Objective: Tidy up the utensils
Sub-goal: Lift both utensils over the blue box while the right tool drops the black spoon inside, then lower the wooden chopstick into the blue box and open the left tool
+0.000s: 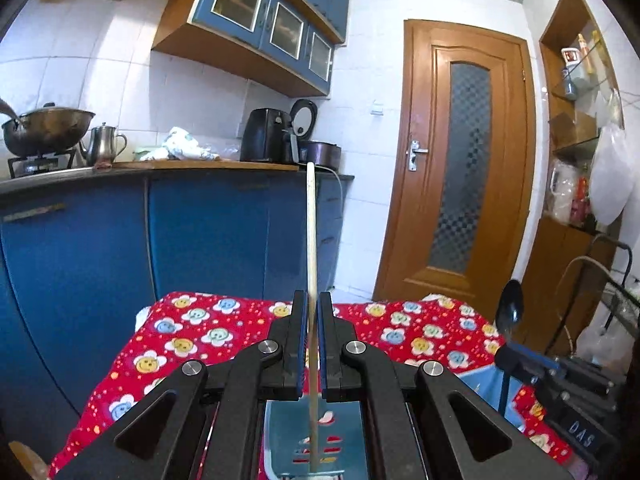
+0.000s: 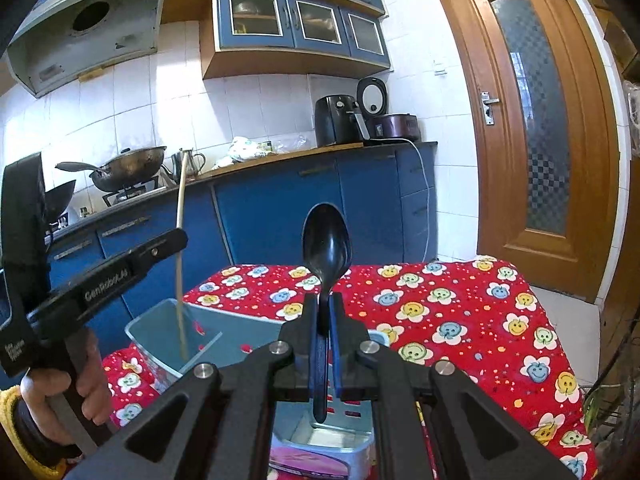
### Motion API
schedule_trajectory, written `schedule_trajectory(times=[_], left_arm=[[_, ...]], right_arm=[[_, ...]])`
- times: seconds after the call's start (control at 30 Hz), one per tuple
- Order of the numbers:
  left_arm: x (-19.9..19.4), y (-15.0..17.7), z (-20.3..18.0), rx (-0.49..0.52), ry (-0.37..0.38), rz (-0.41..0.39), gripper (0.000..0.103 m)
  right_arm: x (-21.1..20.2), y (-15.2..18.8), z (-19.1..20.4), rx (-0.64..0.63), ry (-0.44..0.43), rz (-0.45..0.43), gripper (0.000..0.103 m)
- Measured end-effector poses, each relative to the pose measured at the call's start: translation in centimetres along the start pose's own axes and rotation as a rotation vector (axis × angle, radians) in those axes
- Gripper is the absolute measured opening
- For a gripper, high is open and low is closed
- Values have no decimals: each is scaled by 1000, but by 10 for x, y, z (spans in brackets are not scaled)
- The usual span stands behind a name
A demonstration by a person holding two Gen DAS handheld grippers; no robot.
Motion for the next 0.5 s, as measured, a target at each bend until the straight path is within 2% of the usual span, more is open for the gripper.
schedule_trajectory(times=[0.43, 0.5], left_arm=[[-3, 22, -5, 17, 31, 63, 5], [-4, 22, -4, 6, 36, 74, 7]], right_arm=[[1, 10, -1, 12, 1, 39, 7], [1, 11, -2, 24, -1, 51, 8]])
Point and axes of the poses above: each gripper's, at about its wrist camera, not at the fingertips, and x roughly the way its jaws point, z to its left, y to its underside, the point moved 4 cm from there along x, roughly the way its jaws point, and after that the axes turned 3 degrees about -y, right-handed, at the moved point
